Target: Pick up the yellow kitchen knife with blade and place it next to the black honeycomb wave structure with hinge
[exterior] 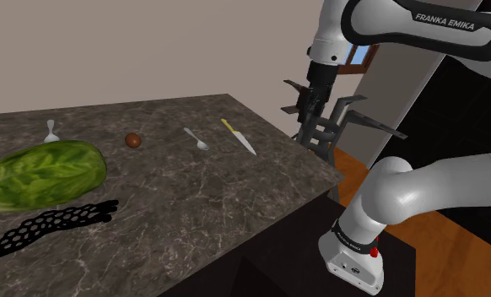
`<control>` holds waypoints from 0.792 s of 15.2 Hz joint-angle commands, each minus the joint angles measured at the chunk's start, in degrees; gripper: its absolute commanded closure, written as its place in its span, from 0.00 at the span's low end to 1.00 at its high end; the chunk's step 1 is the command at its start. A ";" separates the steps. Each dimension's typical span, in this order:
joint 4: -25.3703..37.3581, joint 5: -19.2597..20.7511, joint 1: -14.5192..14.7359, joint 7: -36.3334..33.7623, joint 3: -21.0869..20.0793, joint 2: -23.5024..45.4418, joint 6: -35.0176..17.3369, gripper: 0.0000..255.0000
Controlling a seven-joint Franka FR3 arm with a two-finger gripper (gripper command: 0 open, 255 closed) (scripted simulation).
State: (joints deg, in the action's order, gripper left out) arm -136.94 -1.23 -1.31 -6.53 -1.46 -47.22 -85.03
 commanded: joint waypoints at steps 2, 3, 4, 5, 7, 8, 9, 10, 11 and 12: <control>-0.14 0.22 -0.16 0.31 0.29 1.61 -1.90 0.00; -0.20 0.42 -0.31 0.62 0.58 3.27 -3.78 0.00; -0.18 0.61 -0.45 0.92 0.88 5.00 -5.62 0.00; -0.07 0.78 -0.59 1.22 1.17 6.77 -7.44 0.00; 0.38 1.08 -0.86 1.80 1.73 10.45 -10.98 0.00; 0.73 1.20 -0.98 2.09 2.01 12.36 -12.68 0.00; 1.17 1.30 -1.10 2.38 2.28 14.30 -14.34 0.00; 1.68 1.38 -1.21 2.67 2.55 16.27 -15.95 0.00; 2.27 1.44 -1.31 2.95 2.82 18.27 -17.52 0.00; 2.94 1.48 -1.42 3.24 3.08 20.30 -19.02 0.00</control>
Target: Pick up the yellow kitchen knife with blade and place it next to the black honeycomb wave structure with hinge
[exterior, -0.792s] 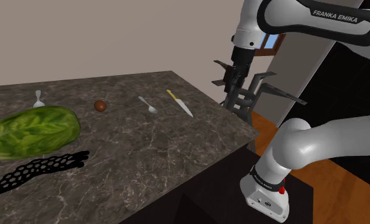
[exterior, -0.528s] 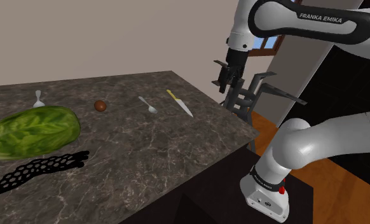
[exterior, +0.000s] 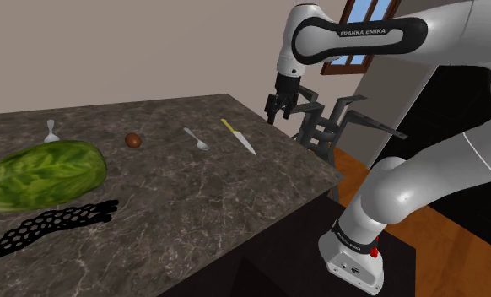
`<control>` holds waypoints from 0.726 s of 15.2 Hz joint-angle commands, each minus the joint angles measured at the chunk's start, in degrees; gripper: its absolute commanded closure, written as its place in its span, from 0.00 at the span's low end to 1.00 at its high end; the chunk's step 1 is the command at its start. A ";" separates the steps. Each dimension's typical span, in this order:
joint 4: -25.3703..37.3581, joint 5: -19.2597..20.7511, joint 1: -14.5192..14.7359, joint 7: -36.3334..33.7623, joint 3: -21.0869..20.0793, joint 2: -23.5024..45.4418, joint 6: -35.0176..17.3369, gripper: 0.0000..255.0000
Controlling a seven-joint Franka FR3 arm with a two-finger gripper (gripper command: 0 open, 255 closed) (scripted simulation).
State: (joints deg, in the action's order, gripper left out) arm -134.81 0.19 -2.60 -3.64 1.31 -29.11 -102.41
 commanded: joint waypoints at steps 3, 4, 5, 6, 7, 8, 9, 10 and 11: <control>3.29 0.05 -0.39 1.24 1.07 8.39 -5.82 0.00; 4.27 -0.01 -0.48 1.54 1.30 10.49 -7.08 0.00; 5.32 -0.08 -0.56 1.85 1.53 12.60 -8.28 0.00; 6.45 -0.19 -0.64 2.17 1.75 14.72 -9.42 0.00; 7.66 -0.31 -0.72 2.49 1.97 16.85 -10.48 0.00; 8.94 -0.46 -0.80 2.81 2.17 18.98 -11.48 0.00; 10.29 -0.64 -0.89 3.14 2.36 21.12 -12.41 0.00; 11.72 -0.84 -0.98 3.48 2.54 23.26 -13.27 0.00; 13.22 -1.05 -1.07 3.82 2.71 25.41 -14.05 0.00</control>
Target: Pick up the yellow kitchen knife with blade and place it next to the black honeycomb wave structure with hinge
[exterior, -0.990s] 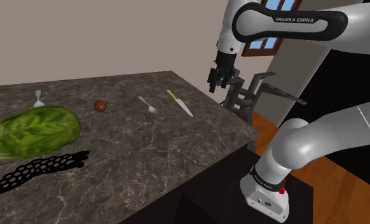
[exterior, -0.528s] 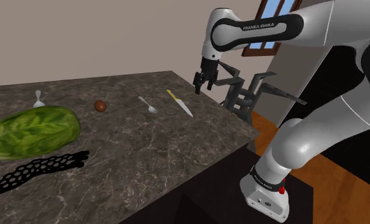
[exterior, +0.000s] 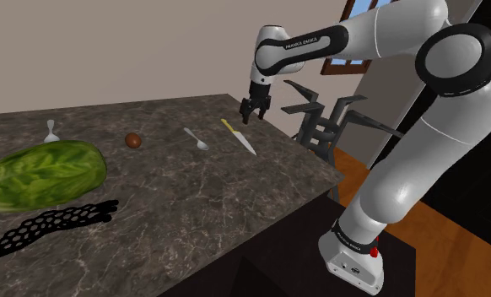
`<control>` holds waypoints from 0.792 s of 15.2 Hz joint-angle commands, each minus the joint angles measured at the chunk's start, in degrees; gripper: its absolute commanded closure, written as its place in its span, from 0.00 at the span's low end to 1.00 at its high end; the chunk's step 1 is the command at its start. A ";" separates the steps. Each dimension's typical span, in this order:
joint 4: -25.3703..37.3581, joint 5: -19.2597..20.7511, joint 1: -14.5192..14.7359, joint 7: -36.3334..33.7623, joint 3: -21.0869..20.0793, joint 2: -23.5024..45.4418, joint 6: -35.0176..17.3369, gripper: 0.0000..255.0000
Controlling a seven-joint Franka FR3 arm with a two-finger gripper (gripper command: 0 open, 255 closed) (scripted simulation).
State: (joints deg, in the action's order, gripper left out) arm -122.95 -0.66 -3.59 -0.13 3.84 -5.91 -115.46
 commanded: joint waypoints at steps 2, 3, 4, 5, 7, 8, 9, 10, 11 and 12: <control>4.59 -0.70 -0.31 0.98 0.46 6.52 -2.35 0.00; 6.32 -0.97 -0.44 1.32 0.58 8.68 -2.91 0.00; 8.12 -1.25 -0.58 1.65 0.68 10.85 -3.41 0.00; 10.01 -1.54 -0.73 1.98 0.77 13.03 -3.83 0.00; 14.03 -2.13 -1.09 2.61 0.87 17.41 -4.44 0.00; 16.18 -2.43 -1.29 2.90 0.91 19.62 -4.64 0.00; 18.41 -2.72 -1.50 3.18 0.92 21.84 -4.75 0.00; 19.46 -2.85 -1.61 3.30 0.92 22.86 -4.78 0.00; 19.09 -2.90 -1.61 3.33 0.89 23.16 -5.45 0.00; 18.73 -2.95 -1.61 3.36 0.87 23.47 -6.12 0.00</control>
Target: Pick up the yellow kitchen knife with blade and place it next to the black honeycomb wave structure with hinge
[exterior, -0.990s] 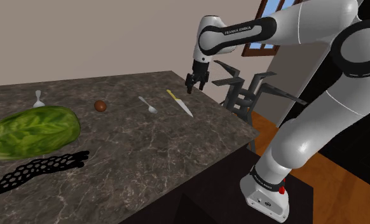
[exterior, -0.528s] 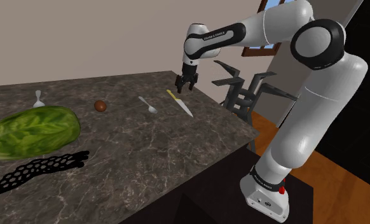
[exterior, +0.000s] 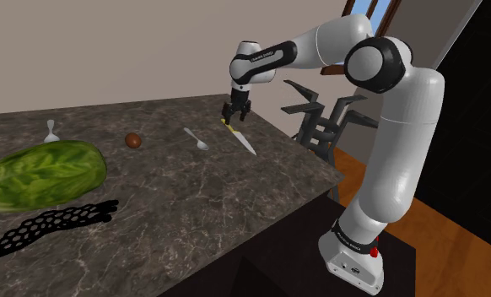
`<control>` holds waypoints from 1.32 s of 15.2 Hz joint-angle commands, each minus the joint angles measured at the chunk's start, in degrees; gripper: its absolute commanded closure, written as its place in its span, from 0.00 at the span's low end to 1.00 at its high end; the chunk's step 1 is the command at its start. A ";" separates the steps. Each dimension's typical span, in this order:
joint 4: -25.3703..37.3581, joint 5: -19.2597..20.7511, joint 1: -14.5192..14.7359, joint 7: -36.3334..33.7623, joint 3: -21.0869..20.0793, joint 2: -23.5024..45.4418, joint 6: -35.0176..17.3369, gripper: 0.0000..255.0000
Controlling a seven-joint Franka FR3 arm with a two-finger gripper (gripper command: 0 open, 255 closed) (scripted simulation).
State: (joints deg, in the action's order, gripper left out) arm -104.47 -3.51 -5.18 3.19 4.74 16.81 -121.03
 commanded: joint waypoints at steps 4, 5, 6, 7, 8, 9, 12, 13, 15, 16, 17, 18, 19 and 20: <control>-1.05 -0.29 -0.02 0.17 -0.12 2.10 -3.20 0.00; -1.34 -0.35 -0.02 0.20 -0.15 2.46 -3.85 0.00; -1.52 -0.38 -0.02 0.22 -0.16 2.66 -4.23 0.00; -1.50 -0.38 -0.02 0.22 -0.16 2.67 -4.23 0.00; -1.50 -0.38 -0.02 0.22 -0.16 2.67 -4.23 0.00; -1.50 -0.38 -0.02 0.22 -0.16 2.68 -4.22 0.00; -1.50 -0.38 -0.02 0.22 -0.16 2.68 -4.22 0.00; -1.49 -0.38 -0.02 0.22 -0.16 2.67 -4.21 0.00; -1.49 -0.38 -0.02 0.22 -0.16 2.67 -4.21 1.00; -1.49 -0.38 -0.02 0.22 -0.16 2.67 -4.21 1.00; -1.49 -0.38 -0.02 0.22 -0.16 2.67 -4.21 1.00; -1.49 -0.38 -0.02 0.22 -0.16 2.68 -4.21 1.00; -1.49 -0.38 -0.01 0.22 -0.16 2.68 -4.22 1.00; -1.50 -0.38 -0.01 0.22 -0.16 2.67 -4.22 1.00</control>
State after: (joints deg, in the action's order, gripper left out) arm -105.96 -3.89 -5.19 3.41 4.58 19.48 -125.25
